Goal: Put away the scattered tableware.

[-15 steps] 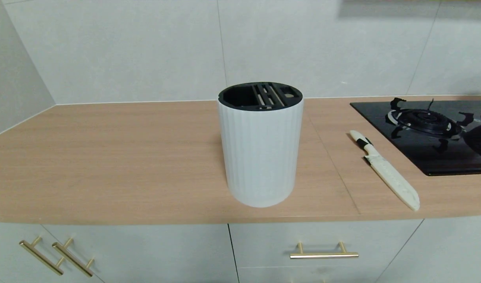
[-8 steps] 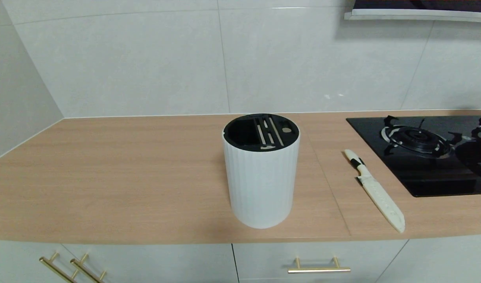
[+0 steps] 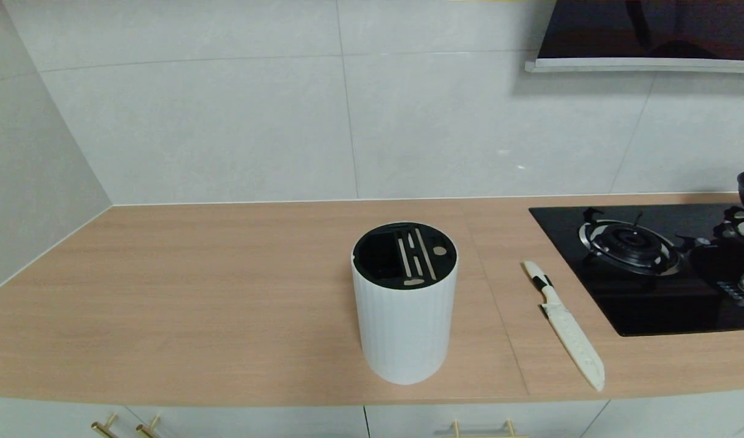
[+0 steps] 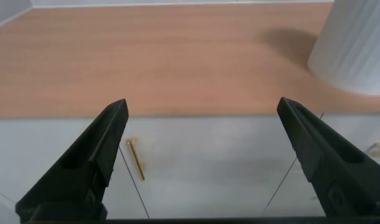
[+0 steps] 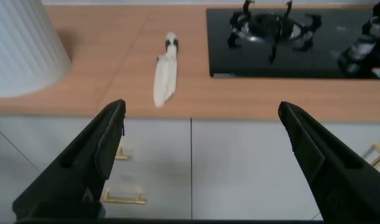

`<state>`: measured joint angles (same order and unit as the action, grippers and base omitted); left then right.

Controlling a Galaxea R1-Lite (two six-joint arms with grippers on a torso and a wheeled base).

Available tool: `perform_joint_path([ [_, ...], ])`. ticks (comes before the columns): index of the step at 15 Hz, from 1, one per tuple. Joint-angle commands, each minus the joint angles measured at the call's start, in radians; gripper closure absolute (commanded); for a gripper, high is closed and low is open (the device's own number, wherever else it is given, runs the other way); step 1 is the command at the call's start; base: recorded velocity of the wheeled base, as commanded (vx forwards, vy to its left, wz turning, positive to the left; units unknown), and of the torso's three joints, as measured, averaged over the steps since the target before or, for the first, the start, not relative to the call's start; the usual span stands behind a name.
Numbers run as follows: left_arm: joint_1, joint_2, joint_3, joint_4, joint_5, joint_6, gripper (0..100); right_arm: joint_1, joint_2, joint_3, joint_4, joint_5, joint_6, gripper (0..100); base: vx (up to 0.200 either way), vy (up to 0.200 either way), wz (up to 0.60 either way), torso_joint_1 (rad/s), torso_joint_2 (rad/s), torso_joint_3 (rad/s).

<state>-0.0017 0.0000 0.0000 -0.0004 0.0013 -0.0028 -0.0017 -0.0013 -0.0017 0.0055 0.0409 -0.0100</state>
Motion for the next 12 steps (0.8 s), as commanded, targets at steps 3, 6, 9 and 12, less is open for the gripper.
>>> perform_joint_path([
  [3,0.000,0.000,0.000,-0.001,0.000,0.000,0,0.000,0.001,0.000,-0.001,0.001,-0.001,0,0.000,0.000,0.00,0.285,-0.61,-0.316],
  [6,0.000,0.000,0.000,-0.001,0.000,0.000,0,0.000,0.001,0.000,0.001,0.001,0.001,0,0.000,0.000,0.00,0.230,-0.47,-0.243],
  [9,0.000,0.000,0.000,-0.001,0.000,0.000,0,0.000,0.001,0.000,-0.001,0.001,-0.001,0,0.000,0.000,0.00,0.185,-0.38,-0.196],
  [12,0.000,0.000,0.000,-0.001,0.000,0.000,0,0.000,0.001,0.000,0.001,-0.001,-0.001,0,0.000,0.000,0.00,0.071,-0.14,-0.075],
])
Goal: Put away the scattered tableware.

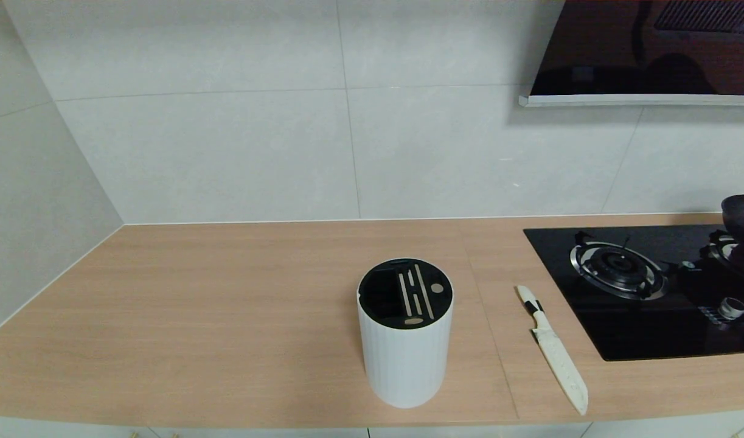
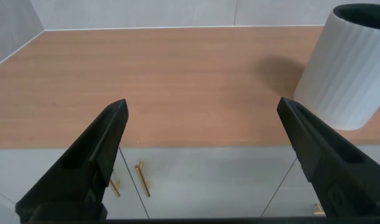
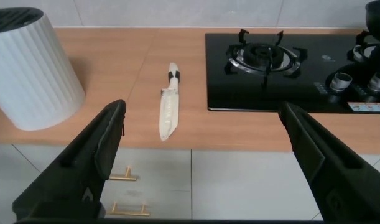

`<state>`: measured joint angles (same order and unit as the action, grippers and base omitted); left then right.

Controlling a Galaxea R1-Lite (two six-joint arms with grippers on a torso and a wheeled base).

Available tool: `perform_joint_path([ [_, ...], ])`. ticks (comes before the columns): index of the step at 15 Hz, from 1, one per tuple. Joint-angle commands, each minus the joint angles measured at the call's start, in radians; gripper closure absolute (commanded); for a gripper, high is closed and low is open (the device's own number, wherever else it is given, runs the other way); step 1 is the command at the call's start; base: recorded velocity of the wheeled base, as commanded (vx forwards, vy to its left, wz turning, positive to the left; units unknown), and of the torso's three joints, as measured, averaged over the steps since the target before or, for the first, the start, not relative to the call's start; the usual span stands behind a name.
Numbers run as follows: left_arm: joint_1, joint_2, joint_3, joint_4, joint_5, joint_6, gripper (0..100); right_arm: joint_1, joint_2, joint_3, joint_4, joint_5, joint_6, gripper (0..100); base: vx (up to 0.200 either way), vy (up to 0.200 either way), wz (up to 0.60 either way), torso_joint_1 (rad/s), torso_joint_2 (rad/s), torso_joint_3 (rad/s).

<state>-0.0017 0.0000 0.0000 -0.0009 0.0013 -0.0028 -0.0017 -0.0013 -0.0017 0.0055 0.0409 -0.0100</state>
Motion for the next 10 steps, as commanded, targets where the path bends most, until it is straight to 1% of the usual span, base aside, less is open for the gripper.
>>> perform_joint_path([
  [1,0.000,0.000,0.000,-0.001,0.000,0.000,0,0.000,0.001,0.000,-0.001,-0.001,0.001,0,0.000,0.000,0.00,0.000,0.00,0.000],
  [10,0.000,0.000,0.000,-0.001,0.000,0.000,0,0.000,0.001,0.000,-0.001,0.001,-0.005,0,0.000,0.000,0.00,0.000,0.00,0.000],
])
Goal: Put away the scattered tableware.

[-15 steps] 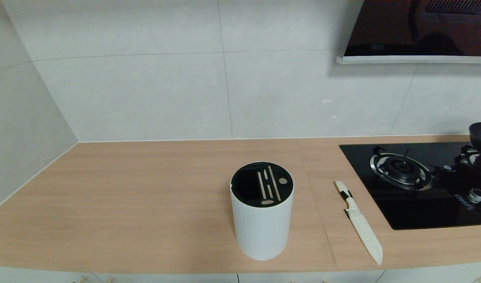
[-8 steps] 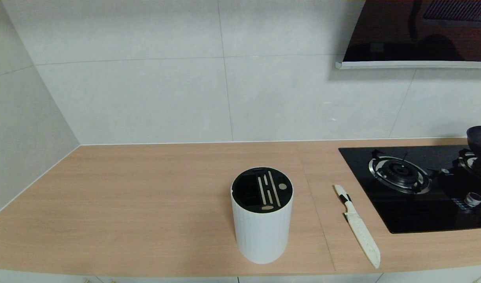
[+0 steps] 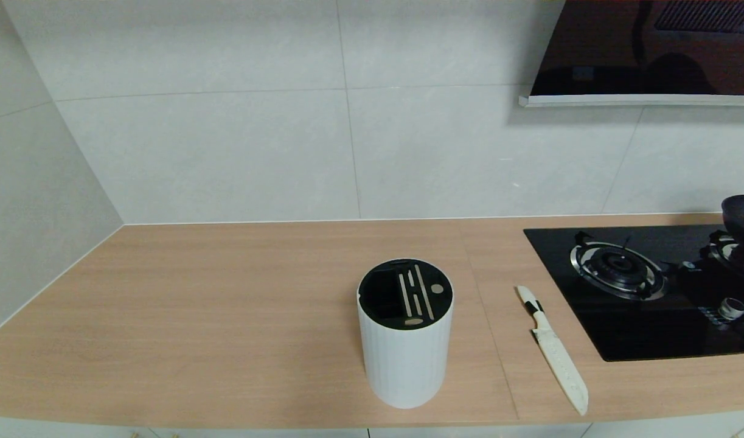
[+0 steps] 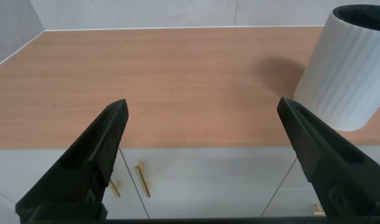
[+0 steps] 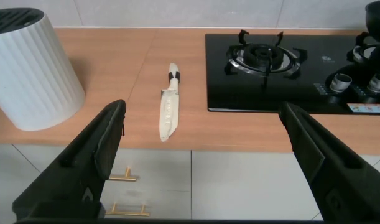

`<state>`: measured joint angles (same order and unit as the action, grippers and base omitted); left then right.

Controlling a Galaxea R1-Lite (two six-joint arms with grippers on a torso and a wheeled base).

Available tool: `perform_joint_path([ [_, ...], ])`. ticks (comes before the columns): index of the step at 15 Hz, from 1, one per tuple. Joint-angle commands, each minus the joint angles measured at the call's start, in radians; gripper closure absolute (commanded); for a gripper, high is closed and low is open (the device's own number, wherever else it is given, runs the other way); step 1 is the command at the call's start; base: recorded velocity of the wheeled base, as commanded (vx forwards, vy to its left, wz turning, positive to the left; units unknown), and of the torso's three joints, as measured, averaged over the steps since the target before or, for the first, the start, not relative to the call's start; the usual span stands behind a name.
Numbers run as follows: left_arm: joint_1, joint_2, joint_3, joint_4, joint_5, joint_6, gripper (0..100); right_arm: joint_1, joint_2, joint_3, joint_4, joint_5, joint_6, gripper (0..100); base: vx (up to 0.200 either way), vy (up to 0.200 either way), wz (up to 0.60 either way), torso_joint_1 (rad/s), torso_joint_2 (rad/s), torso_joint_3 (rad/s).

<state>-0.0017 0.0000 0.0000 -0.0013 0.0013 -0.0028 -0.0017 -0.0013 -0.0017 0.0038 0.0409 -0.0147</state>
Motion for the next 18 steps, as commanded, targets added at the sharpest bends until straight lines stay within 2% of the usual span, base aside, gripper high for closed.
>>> perform_joint_path([
  [1,0.000,0.000,0.000,0.000,0.000,0.000,0,0.000,0.001,-0.020,-0.042,-0.001,0.005,0,0.000,0.000,0.00,0.000,0.00,0.000],
  [2,0.000,0.000,0.000,0.000,0.000,0.000,0,0.003,0.004,-0.073,-0.076,0.008,0.024,0,0.000,0.000,0.00,0.000,0.00,0.000],
  [6,0.000,0.000,0.000,0.000,0.000,0.000,0,0.008,0.142,-0.119,-0.053,0.083,0.024,0,0.000,0.000,0.00,0.000,0.00,0.000],
  [11,0.000,0.000,0.000,0.000,0.000,0.000,0,0.014,0.520,-0.293,-0.054,0.171,0.025,0,0.000,0.000,0.00,0.000,0.00,0.000],
  [18,0.000,0.000,0.000,0.000,0.000,0.000,0,0.192,0.897,-0.437,-0.061,0.139,0.039,0,0.000,0.000,0.00,0.000,0.00,0.000],
])
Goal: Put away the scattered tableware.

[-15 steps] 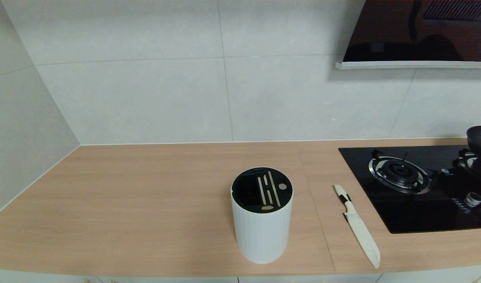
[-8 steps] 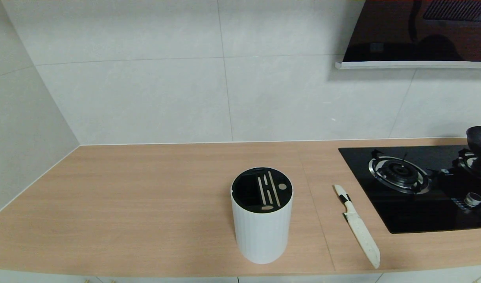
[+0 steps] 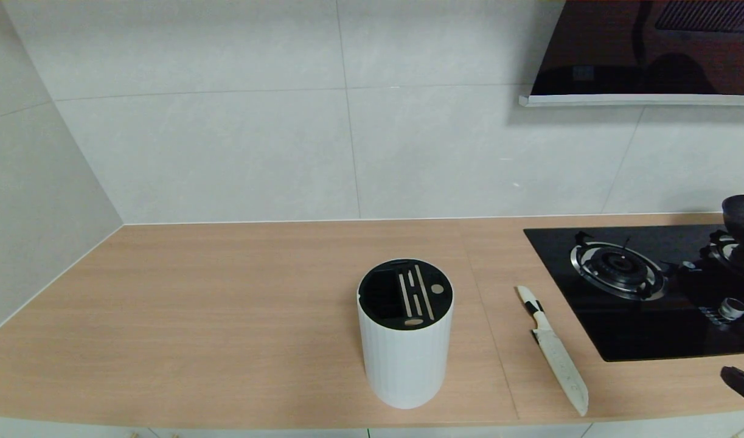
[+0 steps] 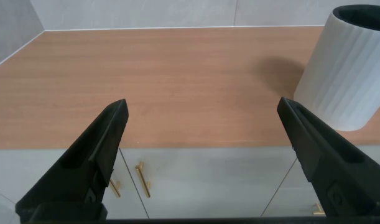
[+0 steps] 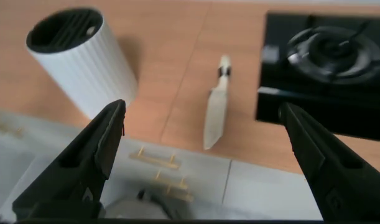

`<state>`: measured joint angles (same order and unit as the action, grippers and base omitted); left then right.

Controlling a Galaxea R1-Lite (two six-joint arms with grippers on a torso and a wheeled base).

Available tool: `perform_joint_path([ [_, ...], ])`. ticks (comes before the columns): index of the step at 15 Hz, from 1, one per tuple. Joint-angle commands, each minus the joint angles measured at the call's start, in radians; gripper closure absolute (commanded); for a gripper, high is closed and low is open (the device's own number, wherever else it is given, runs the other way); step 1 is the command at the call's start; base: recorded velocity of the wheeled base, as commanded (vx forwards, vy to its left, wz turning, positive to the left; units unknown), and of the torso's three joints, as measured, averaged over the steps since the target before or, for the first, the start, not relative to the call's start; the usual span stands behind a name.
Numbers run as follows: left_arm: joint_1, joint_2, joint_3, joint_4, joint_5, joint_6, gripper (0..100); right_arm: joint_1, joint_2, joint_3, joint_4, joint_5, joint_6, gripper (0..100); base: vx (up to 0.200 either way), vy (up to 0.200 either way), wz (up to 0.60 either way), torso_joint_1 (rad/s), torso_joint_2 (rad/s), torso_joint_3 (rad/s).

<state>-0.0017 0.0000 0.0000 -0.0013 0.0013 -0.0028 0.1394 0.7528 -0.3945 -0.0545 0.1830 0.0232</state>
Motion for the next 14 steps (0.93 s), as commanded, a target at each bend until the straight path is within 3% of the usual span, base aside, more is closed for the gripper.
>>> perform_joint_path([
  [1,0.000,0.000,0.000,0.000,0.000,0.000,0,0.060,0.189,-0.058,-0.007,-0.004,0.001,0,0.000,0.000,0.00,0.000,0.00,0.000],
  [3,0.000,0.000,0.000,0.000,0.000,0.000,0,0.071,0.254,-0.078,-0.013,-0.004,0.003,0,0.000,0.000,0.00,0.000,0.00,0.000],
  [9,0.000,0.000,0.000,0.000,0.000,0.000,0,0.098,0.611,-0.113,-0.308,-0.065,-0.002,0,0.000,0.000,0.00,0.000,0.00,0.000],
  [14,0.000,0.000,0.000,0.000,0.000,0.000,0,0.108,0.775,-0.172,-0.360,-0.066,-0.006,0,0.000,0.000,0.00,0.000,0.00,0.000],
])
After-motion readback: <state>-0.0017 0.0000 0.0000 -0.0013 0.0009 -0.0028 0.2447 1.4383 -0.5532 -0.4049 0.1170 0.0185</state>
